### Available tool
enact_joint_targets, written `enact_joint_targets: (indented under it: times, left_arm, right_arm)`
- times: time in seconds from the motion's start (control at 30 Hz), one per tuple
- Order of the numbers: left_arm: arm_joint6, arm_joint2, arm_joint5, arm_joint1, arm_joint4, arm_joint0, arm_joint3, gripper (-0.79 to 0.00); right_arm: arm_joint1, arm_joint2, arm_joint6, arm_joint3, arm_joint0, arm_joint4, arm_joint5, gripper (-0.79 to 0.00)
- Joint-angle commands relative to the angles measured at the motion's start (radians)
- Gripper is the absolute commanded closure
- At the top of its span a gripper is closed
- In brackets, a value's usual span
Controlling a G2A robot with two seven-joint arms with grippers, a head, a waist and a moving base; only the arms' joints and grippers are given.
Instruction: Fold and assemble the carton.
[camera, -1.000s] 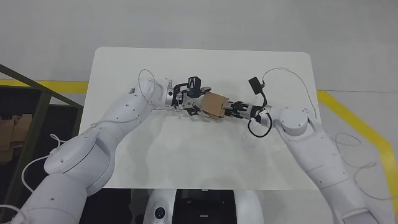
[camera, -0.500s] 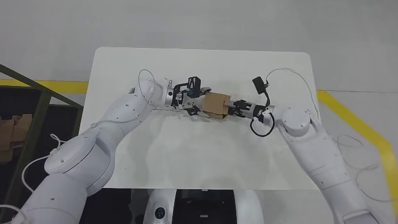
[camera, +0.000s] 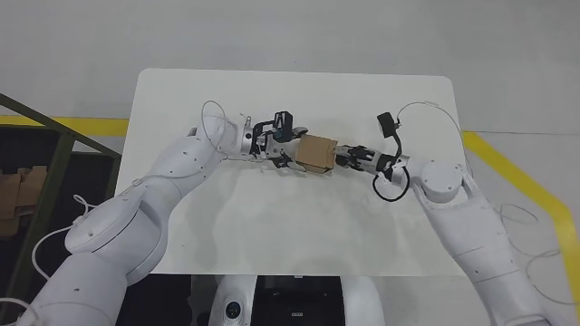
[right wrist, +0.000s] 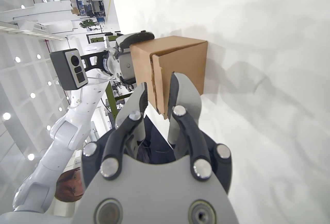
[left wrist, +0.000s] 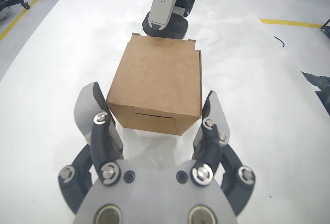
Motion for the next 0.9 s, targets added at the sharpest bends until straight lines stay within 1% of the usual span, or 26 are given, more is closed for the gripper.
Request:
enact_joint_targets:
  times: [0.0,0.03,0.13,0.77,0.87]
  left_arm:
    - [-0.001,0.0,-0.002,0.0,-0.001,0.0,0.0,-0.696]
    - [-0.003,0.0,-0.003,-0.001,-0.002,0.0,0.001,-0.693]
    - [-0.006,0.0,-0.005,-0.002,-0.002,-0.001,0.001,-0.69]
    - [-0.005,-0.001,-0.003,-0.003,0.001,-0.002,-0.01,-0.677]
    - [-0.003,-0.001,-0.005,-0.003,0.002,-0.003,-0.005,-0.677]
  right_arm:
    - [0.0,0.001,0.001,-0.001,-0.001,0.0,-0.001,-0.08]
    - [0.0,-0.001,0.005,-0.003,-0.001,-0.002,0.001,-0.068]
    - [-0.002,-0.013,0.012,0.0,0.007,-0.008,0.012,-0.068]
    - [-0.021,-0.07,0.025,0.028,0.057,0.006,0.001,-0.086]
    - [-0.021,-0.065,0.021,0.034,0.057,0.01,-0.003,-0.114]
